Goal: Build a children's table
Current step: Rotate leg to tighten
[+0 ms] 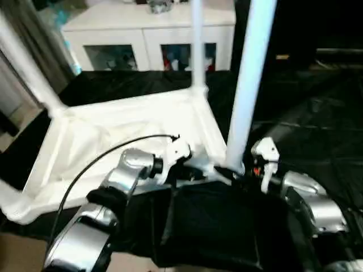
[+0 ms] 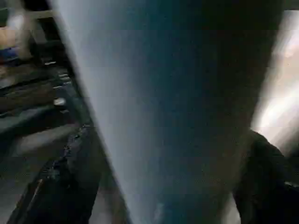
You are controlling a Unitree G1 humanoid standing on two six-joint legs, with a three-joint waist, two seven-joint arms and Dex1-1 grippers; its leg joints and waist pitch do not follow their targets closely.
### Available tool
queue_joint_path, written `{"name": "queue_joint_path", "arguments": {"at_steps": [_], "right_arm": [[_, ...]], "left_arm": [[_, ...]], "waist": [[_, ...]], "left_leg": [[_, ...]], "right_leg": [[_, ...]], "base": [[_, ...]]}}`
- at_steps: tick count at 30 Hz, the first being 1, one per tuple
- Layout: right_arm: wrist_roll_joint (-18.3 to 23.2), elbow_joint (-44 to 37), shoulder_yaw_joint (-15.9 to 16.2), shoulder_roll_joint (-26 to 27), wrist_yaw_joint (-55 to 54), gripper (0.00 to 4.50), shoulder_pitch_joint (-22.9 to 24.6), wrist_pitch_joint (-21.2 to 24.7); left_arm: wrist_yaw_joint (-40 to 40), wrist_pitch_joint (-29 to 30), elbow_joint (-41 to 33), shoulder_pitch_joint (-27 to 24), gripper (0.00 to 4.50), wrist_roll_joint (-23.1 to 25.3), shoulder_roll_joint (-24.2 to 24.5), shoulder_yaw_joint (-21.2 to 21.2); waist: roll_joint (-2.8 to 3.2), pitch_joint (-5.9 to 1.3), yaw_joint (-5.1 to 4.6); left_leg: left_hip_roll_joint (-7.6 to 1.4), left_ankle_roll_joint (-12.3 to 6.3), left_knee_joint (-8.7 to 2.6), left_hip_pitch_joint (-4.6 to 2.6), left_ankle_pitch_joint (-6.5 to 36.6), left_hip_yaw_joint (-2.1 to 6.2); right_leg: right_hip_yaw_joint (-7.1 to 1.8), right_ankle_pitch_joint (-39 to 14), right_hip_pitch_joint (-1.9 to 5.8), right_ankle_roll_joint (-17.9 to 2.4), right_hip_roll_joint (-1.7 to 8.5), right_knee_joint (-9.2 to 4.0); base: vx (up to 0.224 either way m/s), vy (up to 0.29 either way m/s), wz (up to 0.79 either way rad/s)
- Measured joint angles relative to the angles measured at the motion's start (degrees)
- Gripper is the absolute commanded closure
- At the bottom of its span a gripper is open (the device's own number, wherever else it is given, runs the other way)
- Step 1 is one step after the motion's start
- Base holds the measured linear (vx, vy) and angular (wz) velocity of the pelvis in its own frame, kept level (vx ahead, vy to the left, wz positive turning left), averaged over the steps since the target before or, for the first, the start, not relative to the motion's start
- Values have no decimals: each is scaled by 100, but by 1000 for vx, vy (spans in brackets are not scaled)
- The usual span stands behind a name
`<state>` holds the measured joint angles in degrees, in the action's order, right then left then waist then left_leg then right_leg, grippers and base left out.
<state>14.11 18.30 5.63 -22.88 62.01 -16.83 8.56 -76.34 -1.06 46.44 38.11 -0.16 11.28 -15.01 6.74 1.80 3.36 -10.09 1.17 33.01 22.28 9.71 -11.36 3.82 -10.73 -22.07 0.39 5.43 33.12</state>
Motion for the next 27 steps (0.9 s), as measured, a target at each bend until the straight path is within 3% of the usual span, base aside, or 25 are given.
{"name": "queue_joint_path", "arguments": {"at_steps": [4,13,17,22,27], "right_arm": [[68,-134,120,-187,390,97,115,-3],[222,-338,168,-368,746,186,151,335],[180,-379,160,-357,621,195,176,323],[-270,109,-168,265,-1127,202,-14,111],[-446,547,-551,937,-2768,203,-297,83]], "left_arm": [[-306,164,-253,-144,450,-24,134,-31],[-546,416,-581,-298,450,-140,273,-110],[-453,426,-582,-298,450,-139,202,-103],[865,331,-91,-51,450,42,-174,65],[1995,313,295,211,450,215,-628,168]], "waist": [[-2,1,32],[-3,2,30],[-3,2,30],[-3,1,-72],[-3,0,-161]], "left_leg": [[2,0,5,1,0,-4],[1,1,5,0,0,-4],[1,1,8,-2,0,-4],[4,2,20,-21,-2,-3],[11,2,25,-31,-2,-1]], "right_leg": [[-5,0,1,0,2,0],[-3,0,1,0,3,2],[-4,1,3,-1,2,4],[-12,4,15,-5,2,4],[-19,-11,25,18,4,0]], "base": [[0,0,0],[0,0,0],[0,0,0],[0,0,0],[0,0,0]]}}
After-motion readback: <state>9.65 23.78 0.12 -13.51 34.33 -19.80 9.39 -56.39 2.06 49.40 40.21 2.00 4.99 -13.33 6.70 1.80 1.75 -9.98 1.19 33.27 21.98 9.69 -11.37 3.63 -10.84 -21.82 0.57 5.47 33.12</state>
